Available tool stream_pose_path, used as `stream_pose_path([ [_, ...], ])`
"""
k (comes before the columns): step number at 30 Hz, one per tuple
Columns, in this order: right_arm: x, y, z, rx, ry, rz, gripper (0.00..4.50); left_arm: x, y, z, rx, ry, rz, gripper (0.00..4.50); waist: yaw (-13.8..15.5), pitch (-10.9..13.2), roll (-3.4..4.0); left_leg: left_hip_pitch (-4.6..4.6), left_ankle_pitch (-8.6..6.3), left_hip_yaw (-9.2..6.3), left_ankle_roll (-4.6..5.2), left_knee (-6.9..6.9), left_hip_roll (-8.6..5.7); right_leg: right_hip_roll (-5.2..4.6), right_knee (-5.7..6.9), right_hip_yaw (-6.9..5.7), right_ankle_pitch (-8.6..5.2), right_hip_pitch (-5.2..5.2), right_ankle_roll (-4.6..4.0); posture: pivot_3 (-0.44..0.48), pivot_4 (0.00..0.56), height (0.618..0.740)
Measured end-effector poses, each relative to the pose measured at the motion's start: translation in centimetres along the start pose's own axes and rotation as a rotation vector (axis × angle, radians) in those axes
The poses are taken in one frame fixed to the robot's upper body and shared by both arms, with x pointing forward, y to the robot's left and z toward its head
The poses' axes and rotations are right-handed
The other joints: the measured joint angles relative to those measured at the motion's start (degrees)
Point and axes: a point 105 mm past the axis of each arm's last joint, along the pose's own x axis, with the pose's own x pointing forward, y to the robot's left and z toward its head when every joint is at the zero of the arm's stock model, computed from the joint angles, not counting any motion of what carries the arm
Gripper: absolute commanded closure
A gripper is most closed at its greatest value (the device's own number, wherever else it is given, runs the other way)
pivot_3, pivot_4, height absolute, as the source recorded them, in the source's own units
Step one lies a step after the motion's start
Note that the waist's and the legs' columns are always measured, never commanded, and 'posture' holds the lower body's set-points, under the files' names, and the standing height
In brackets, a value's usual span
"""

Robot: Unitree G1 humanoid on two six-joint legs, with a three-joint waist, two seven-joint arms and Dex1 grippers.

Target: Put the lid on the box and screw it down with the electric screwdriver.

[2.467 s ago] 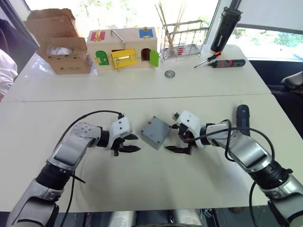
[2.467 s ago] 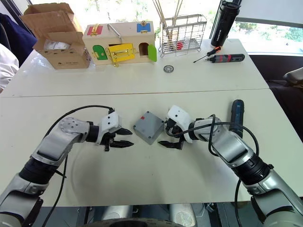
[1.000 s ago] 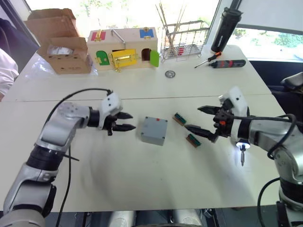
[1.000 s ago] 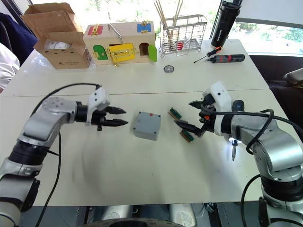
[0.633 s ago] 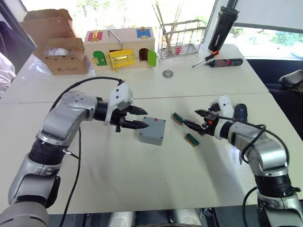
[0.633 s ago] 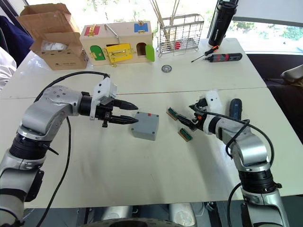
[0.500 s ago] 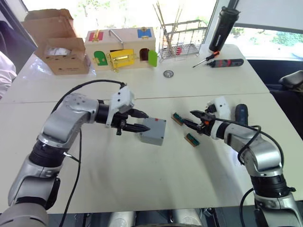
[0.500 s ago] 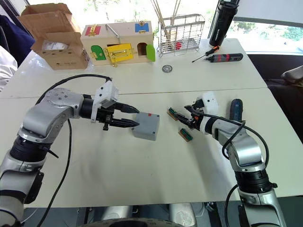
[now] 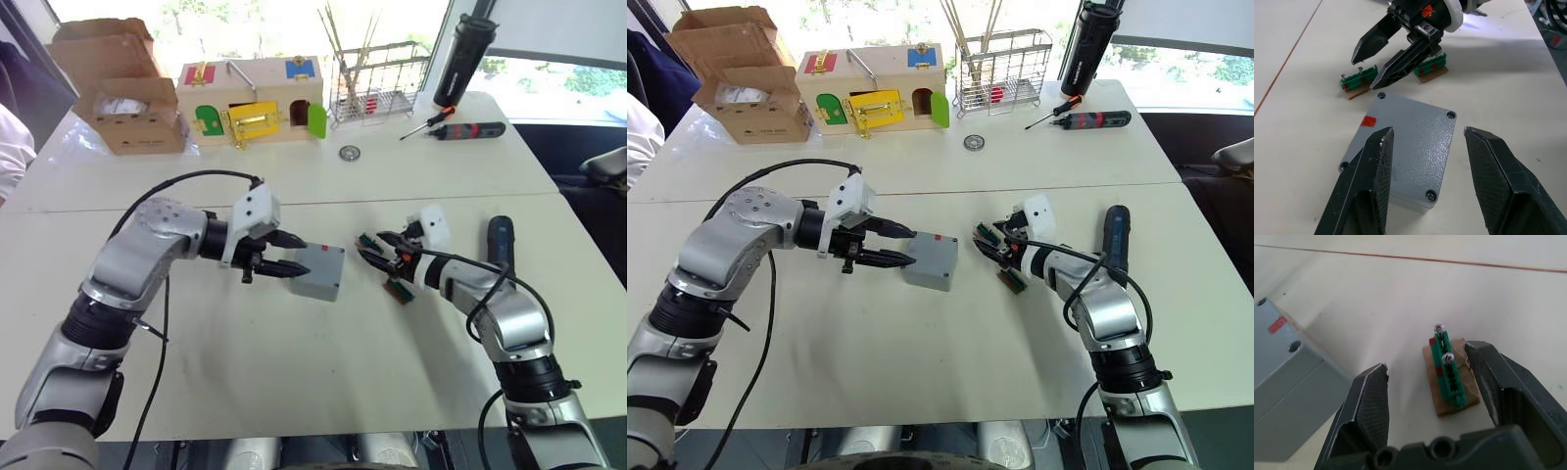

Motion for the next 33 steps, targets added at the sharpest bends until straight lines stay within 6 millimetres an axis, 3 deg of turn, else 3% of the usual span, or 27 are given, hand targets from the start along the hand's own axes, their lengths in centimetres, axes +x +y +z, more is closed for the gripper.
stream_pose_path([
  [3, 0.1, -0.1, -0.1, 0.010, 0.003, -0.002, 1.68, 0.0, -0.1, -0.3, -0.009, 0.001, 0.001, 2.17, 0.09, 0.00, 0.00, 0.00, 0.00, 0.00, 0.00, 0.00, 0.00, -0.01, 0.00, 0.00, 0.00, 0.00, 0.00, 0.000, 0.150, 0.740],
  [6, 0.2, 0.0, -0.1, 0.013, 0.000, 0.000, 2.48, 0.0, 0.0, -0.3, -0.009, 0.002, 0.007, 2.17, 0.06, 0.00, 0.00, 0.00, 0.00, 0.00, 0.00, 0.00, 0.00, -0.01, 0.00, 0.00, 0.00, 0.00, 0.00, 0.000, 0.150, 0.740],
  [10, 0.2, 0.0, -0.1, 0.012, 0.001, -0.001, 4.45, 0.0, 0.1, -0.3, -0.009, 0.002, 0.016, 2.17, 0.02, 0.00, 0.00, 0.00, 0.00, 0.00, 0.00, 0.00, 0.00, 0.00, 0.01, 0.00, 0.00, 0.00, 0.00, 0.000, 0.150, 0.740],
  [25, 0.0, -0.3, 0.0, 0.017, -0.005, -0.026, 4.49, 0.1, 0.1, -0.3, -0.010, 0.003, 0.018, 2.17, 0.03, 0.00, 0.00, 0.00, 0.00, 0.00, 0.00, 0.00, 0.00, 0.00, 0.01, 0.00, 0.00, 0.00, 0.00, 0.000, 0.150, 0.740],
  [33, -0.9, -0.6, 1.7, 0.013, -0.053, -0.043, 4.49, 0.1, 0.1, -0.3, -0.009, 0.004, 0.019, 2.17, 0.03, 0.00, 0.00, 0.00, 0.00, 0.00, 0.00, 0.00, 0.00, 0.00, 0.01, 0.00, 0.00, 0.00, 0.00, 0.000, 0.150, 0.740],
])
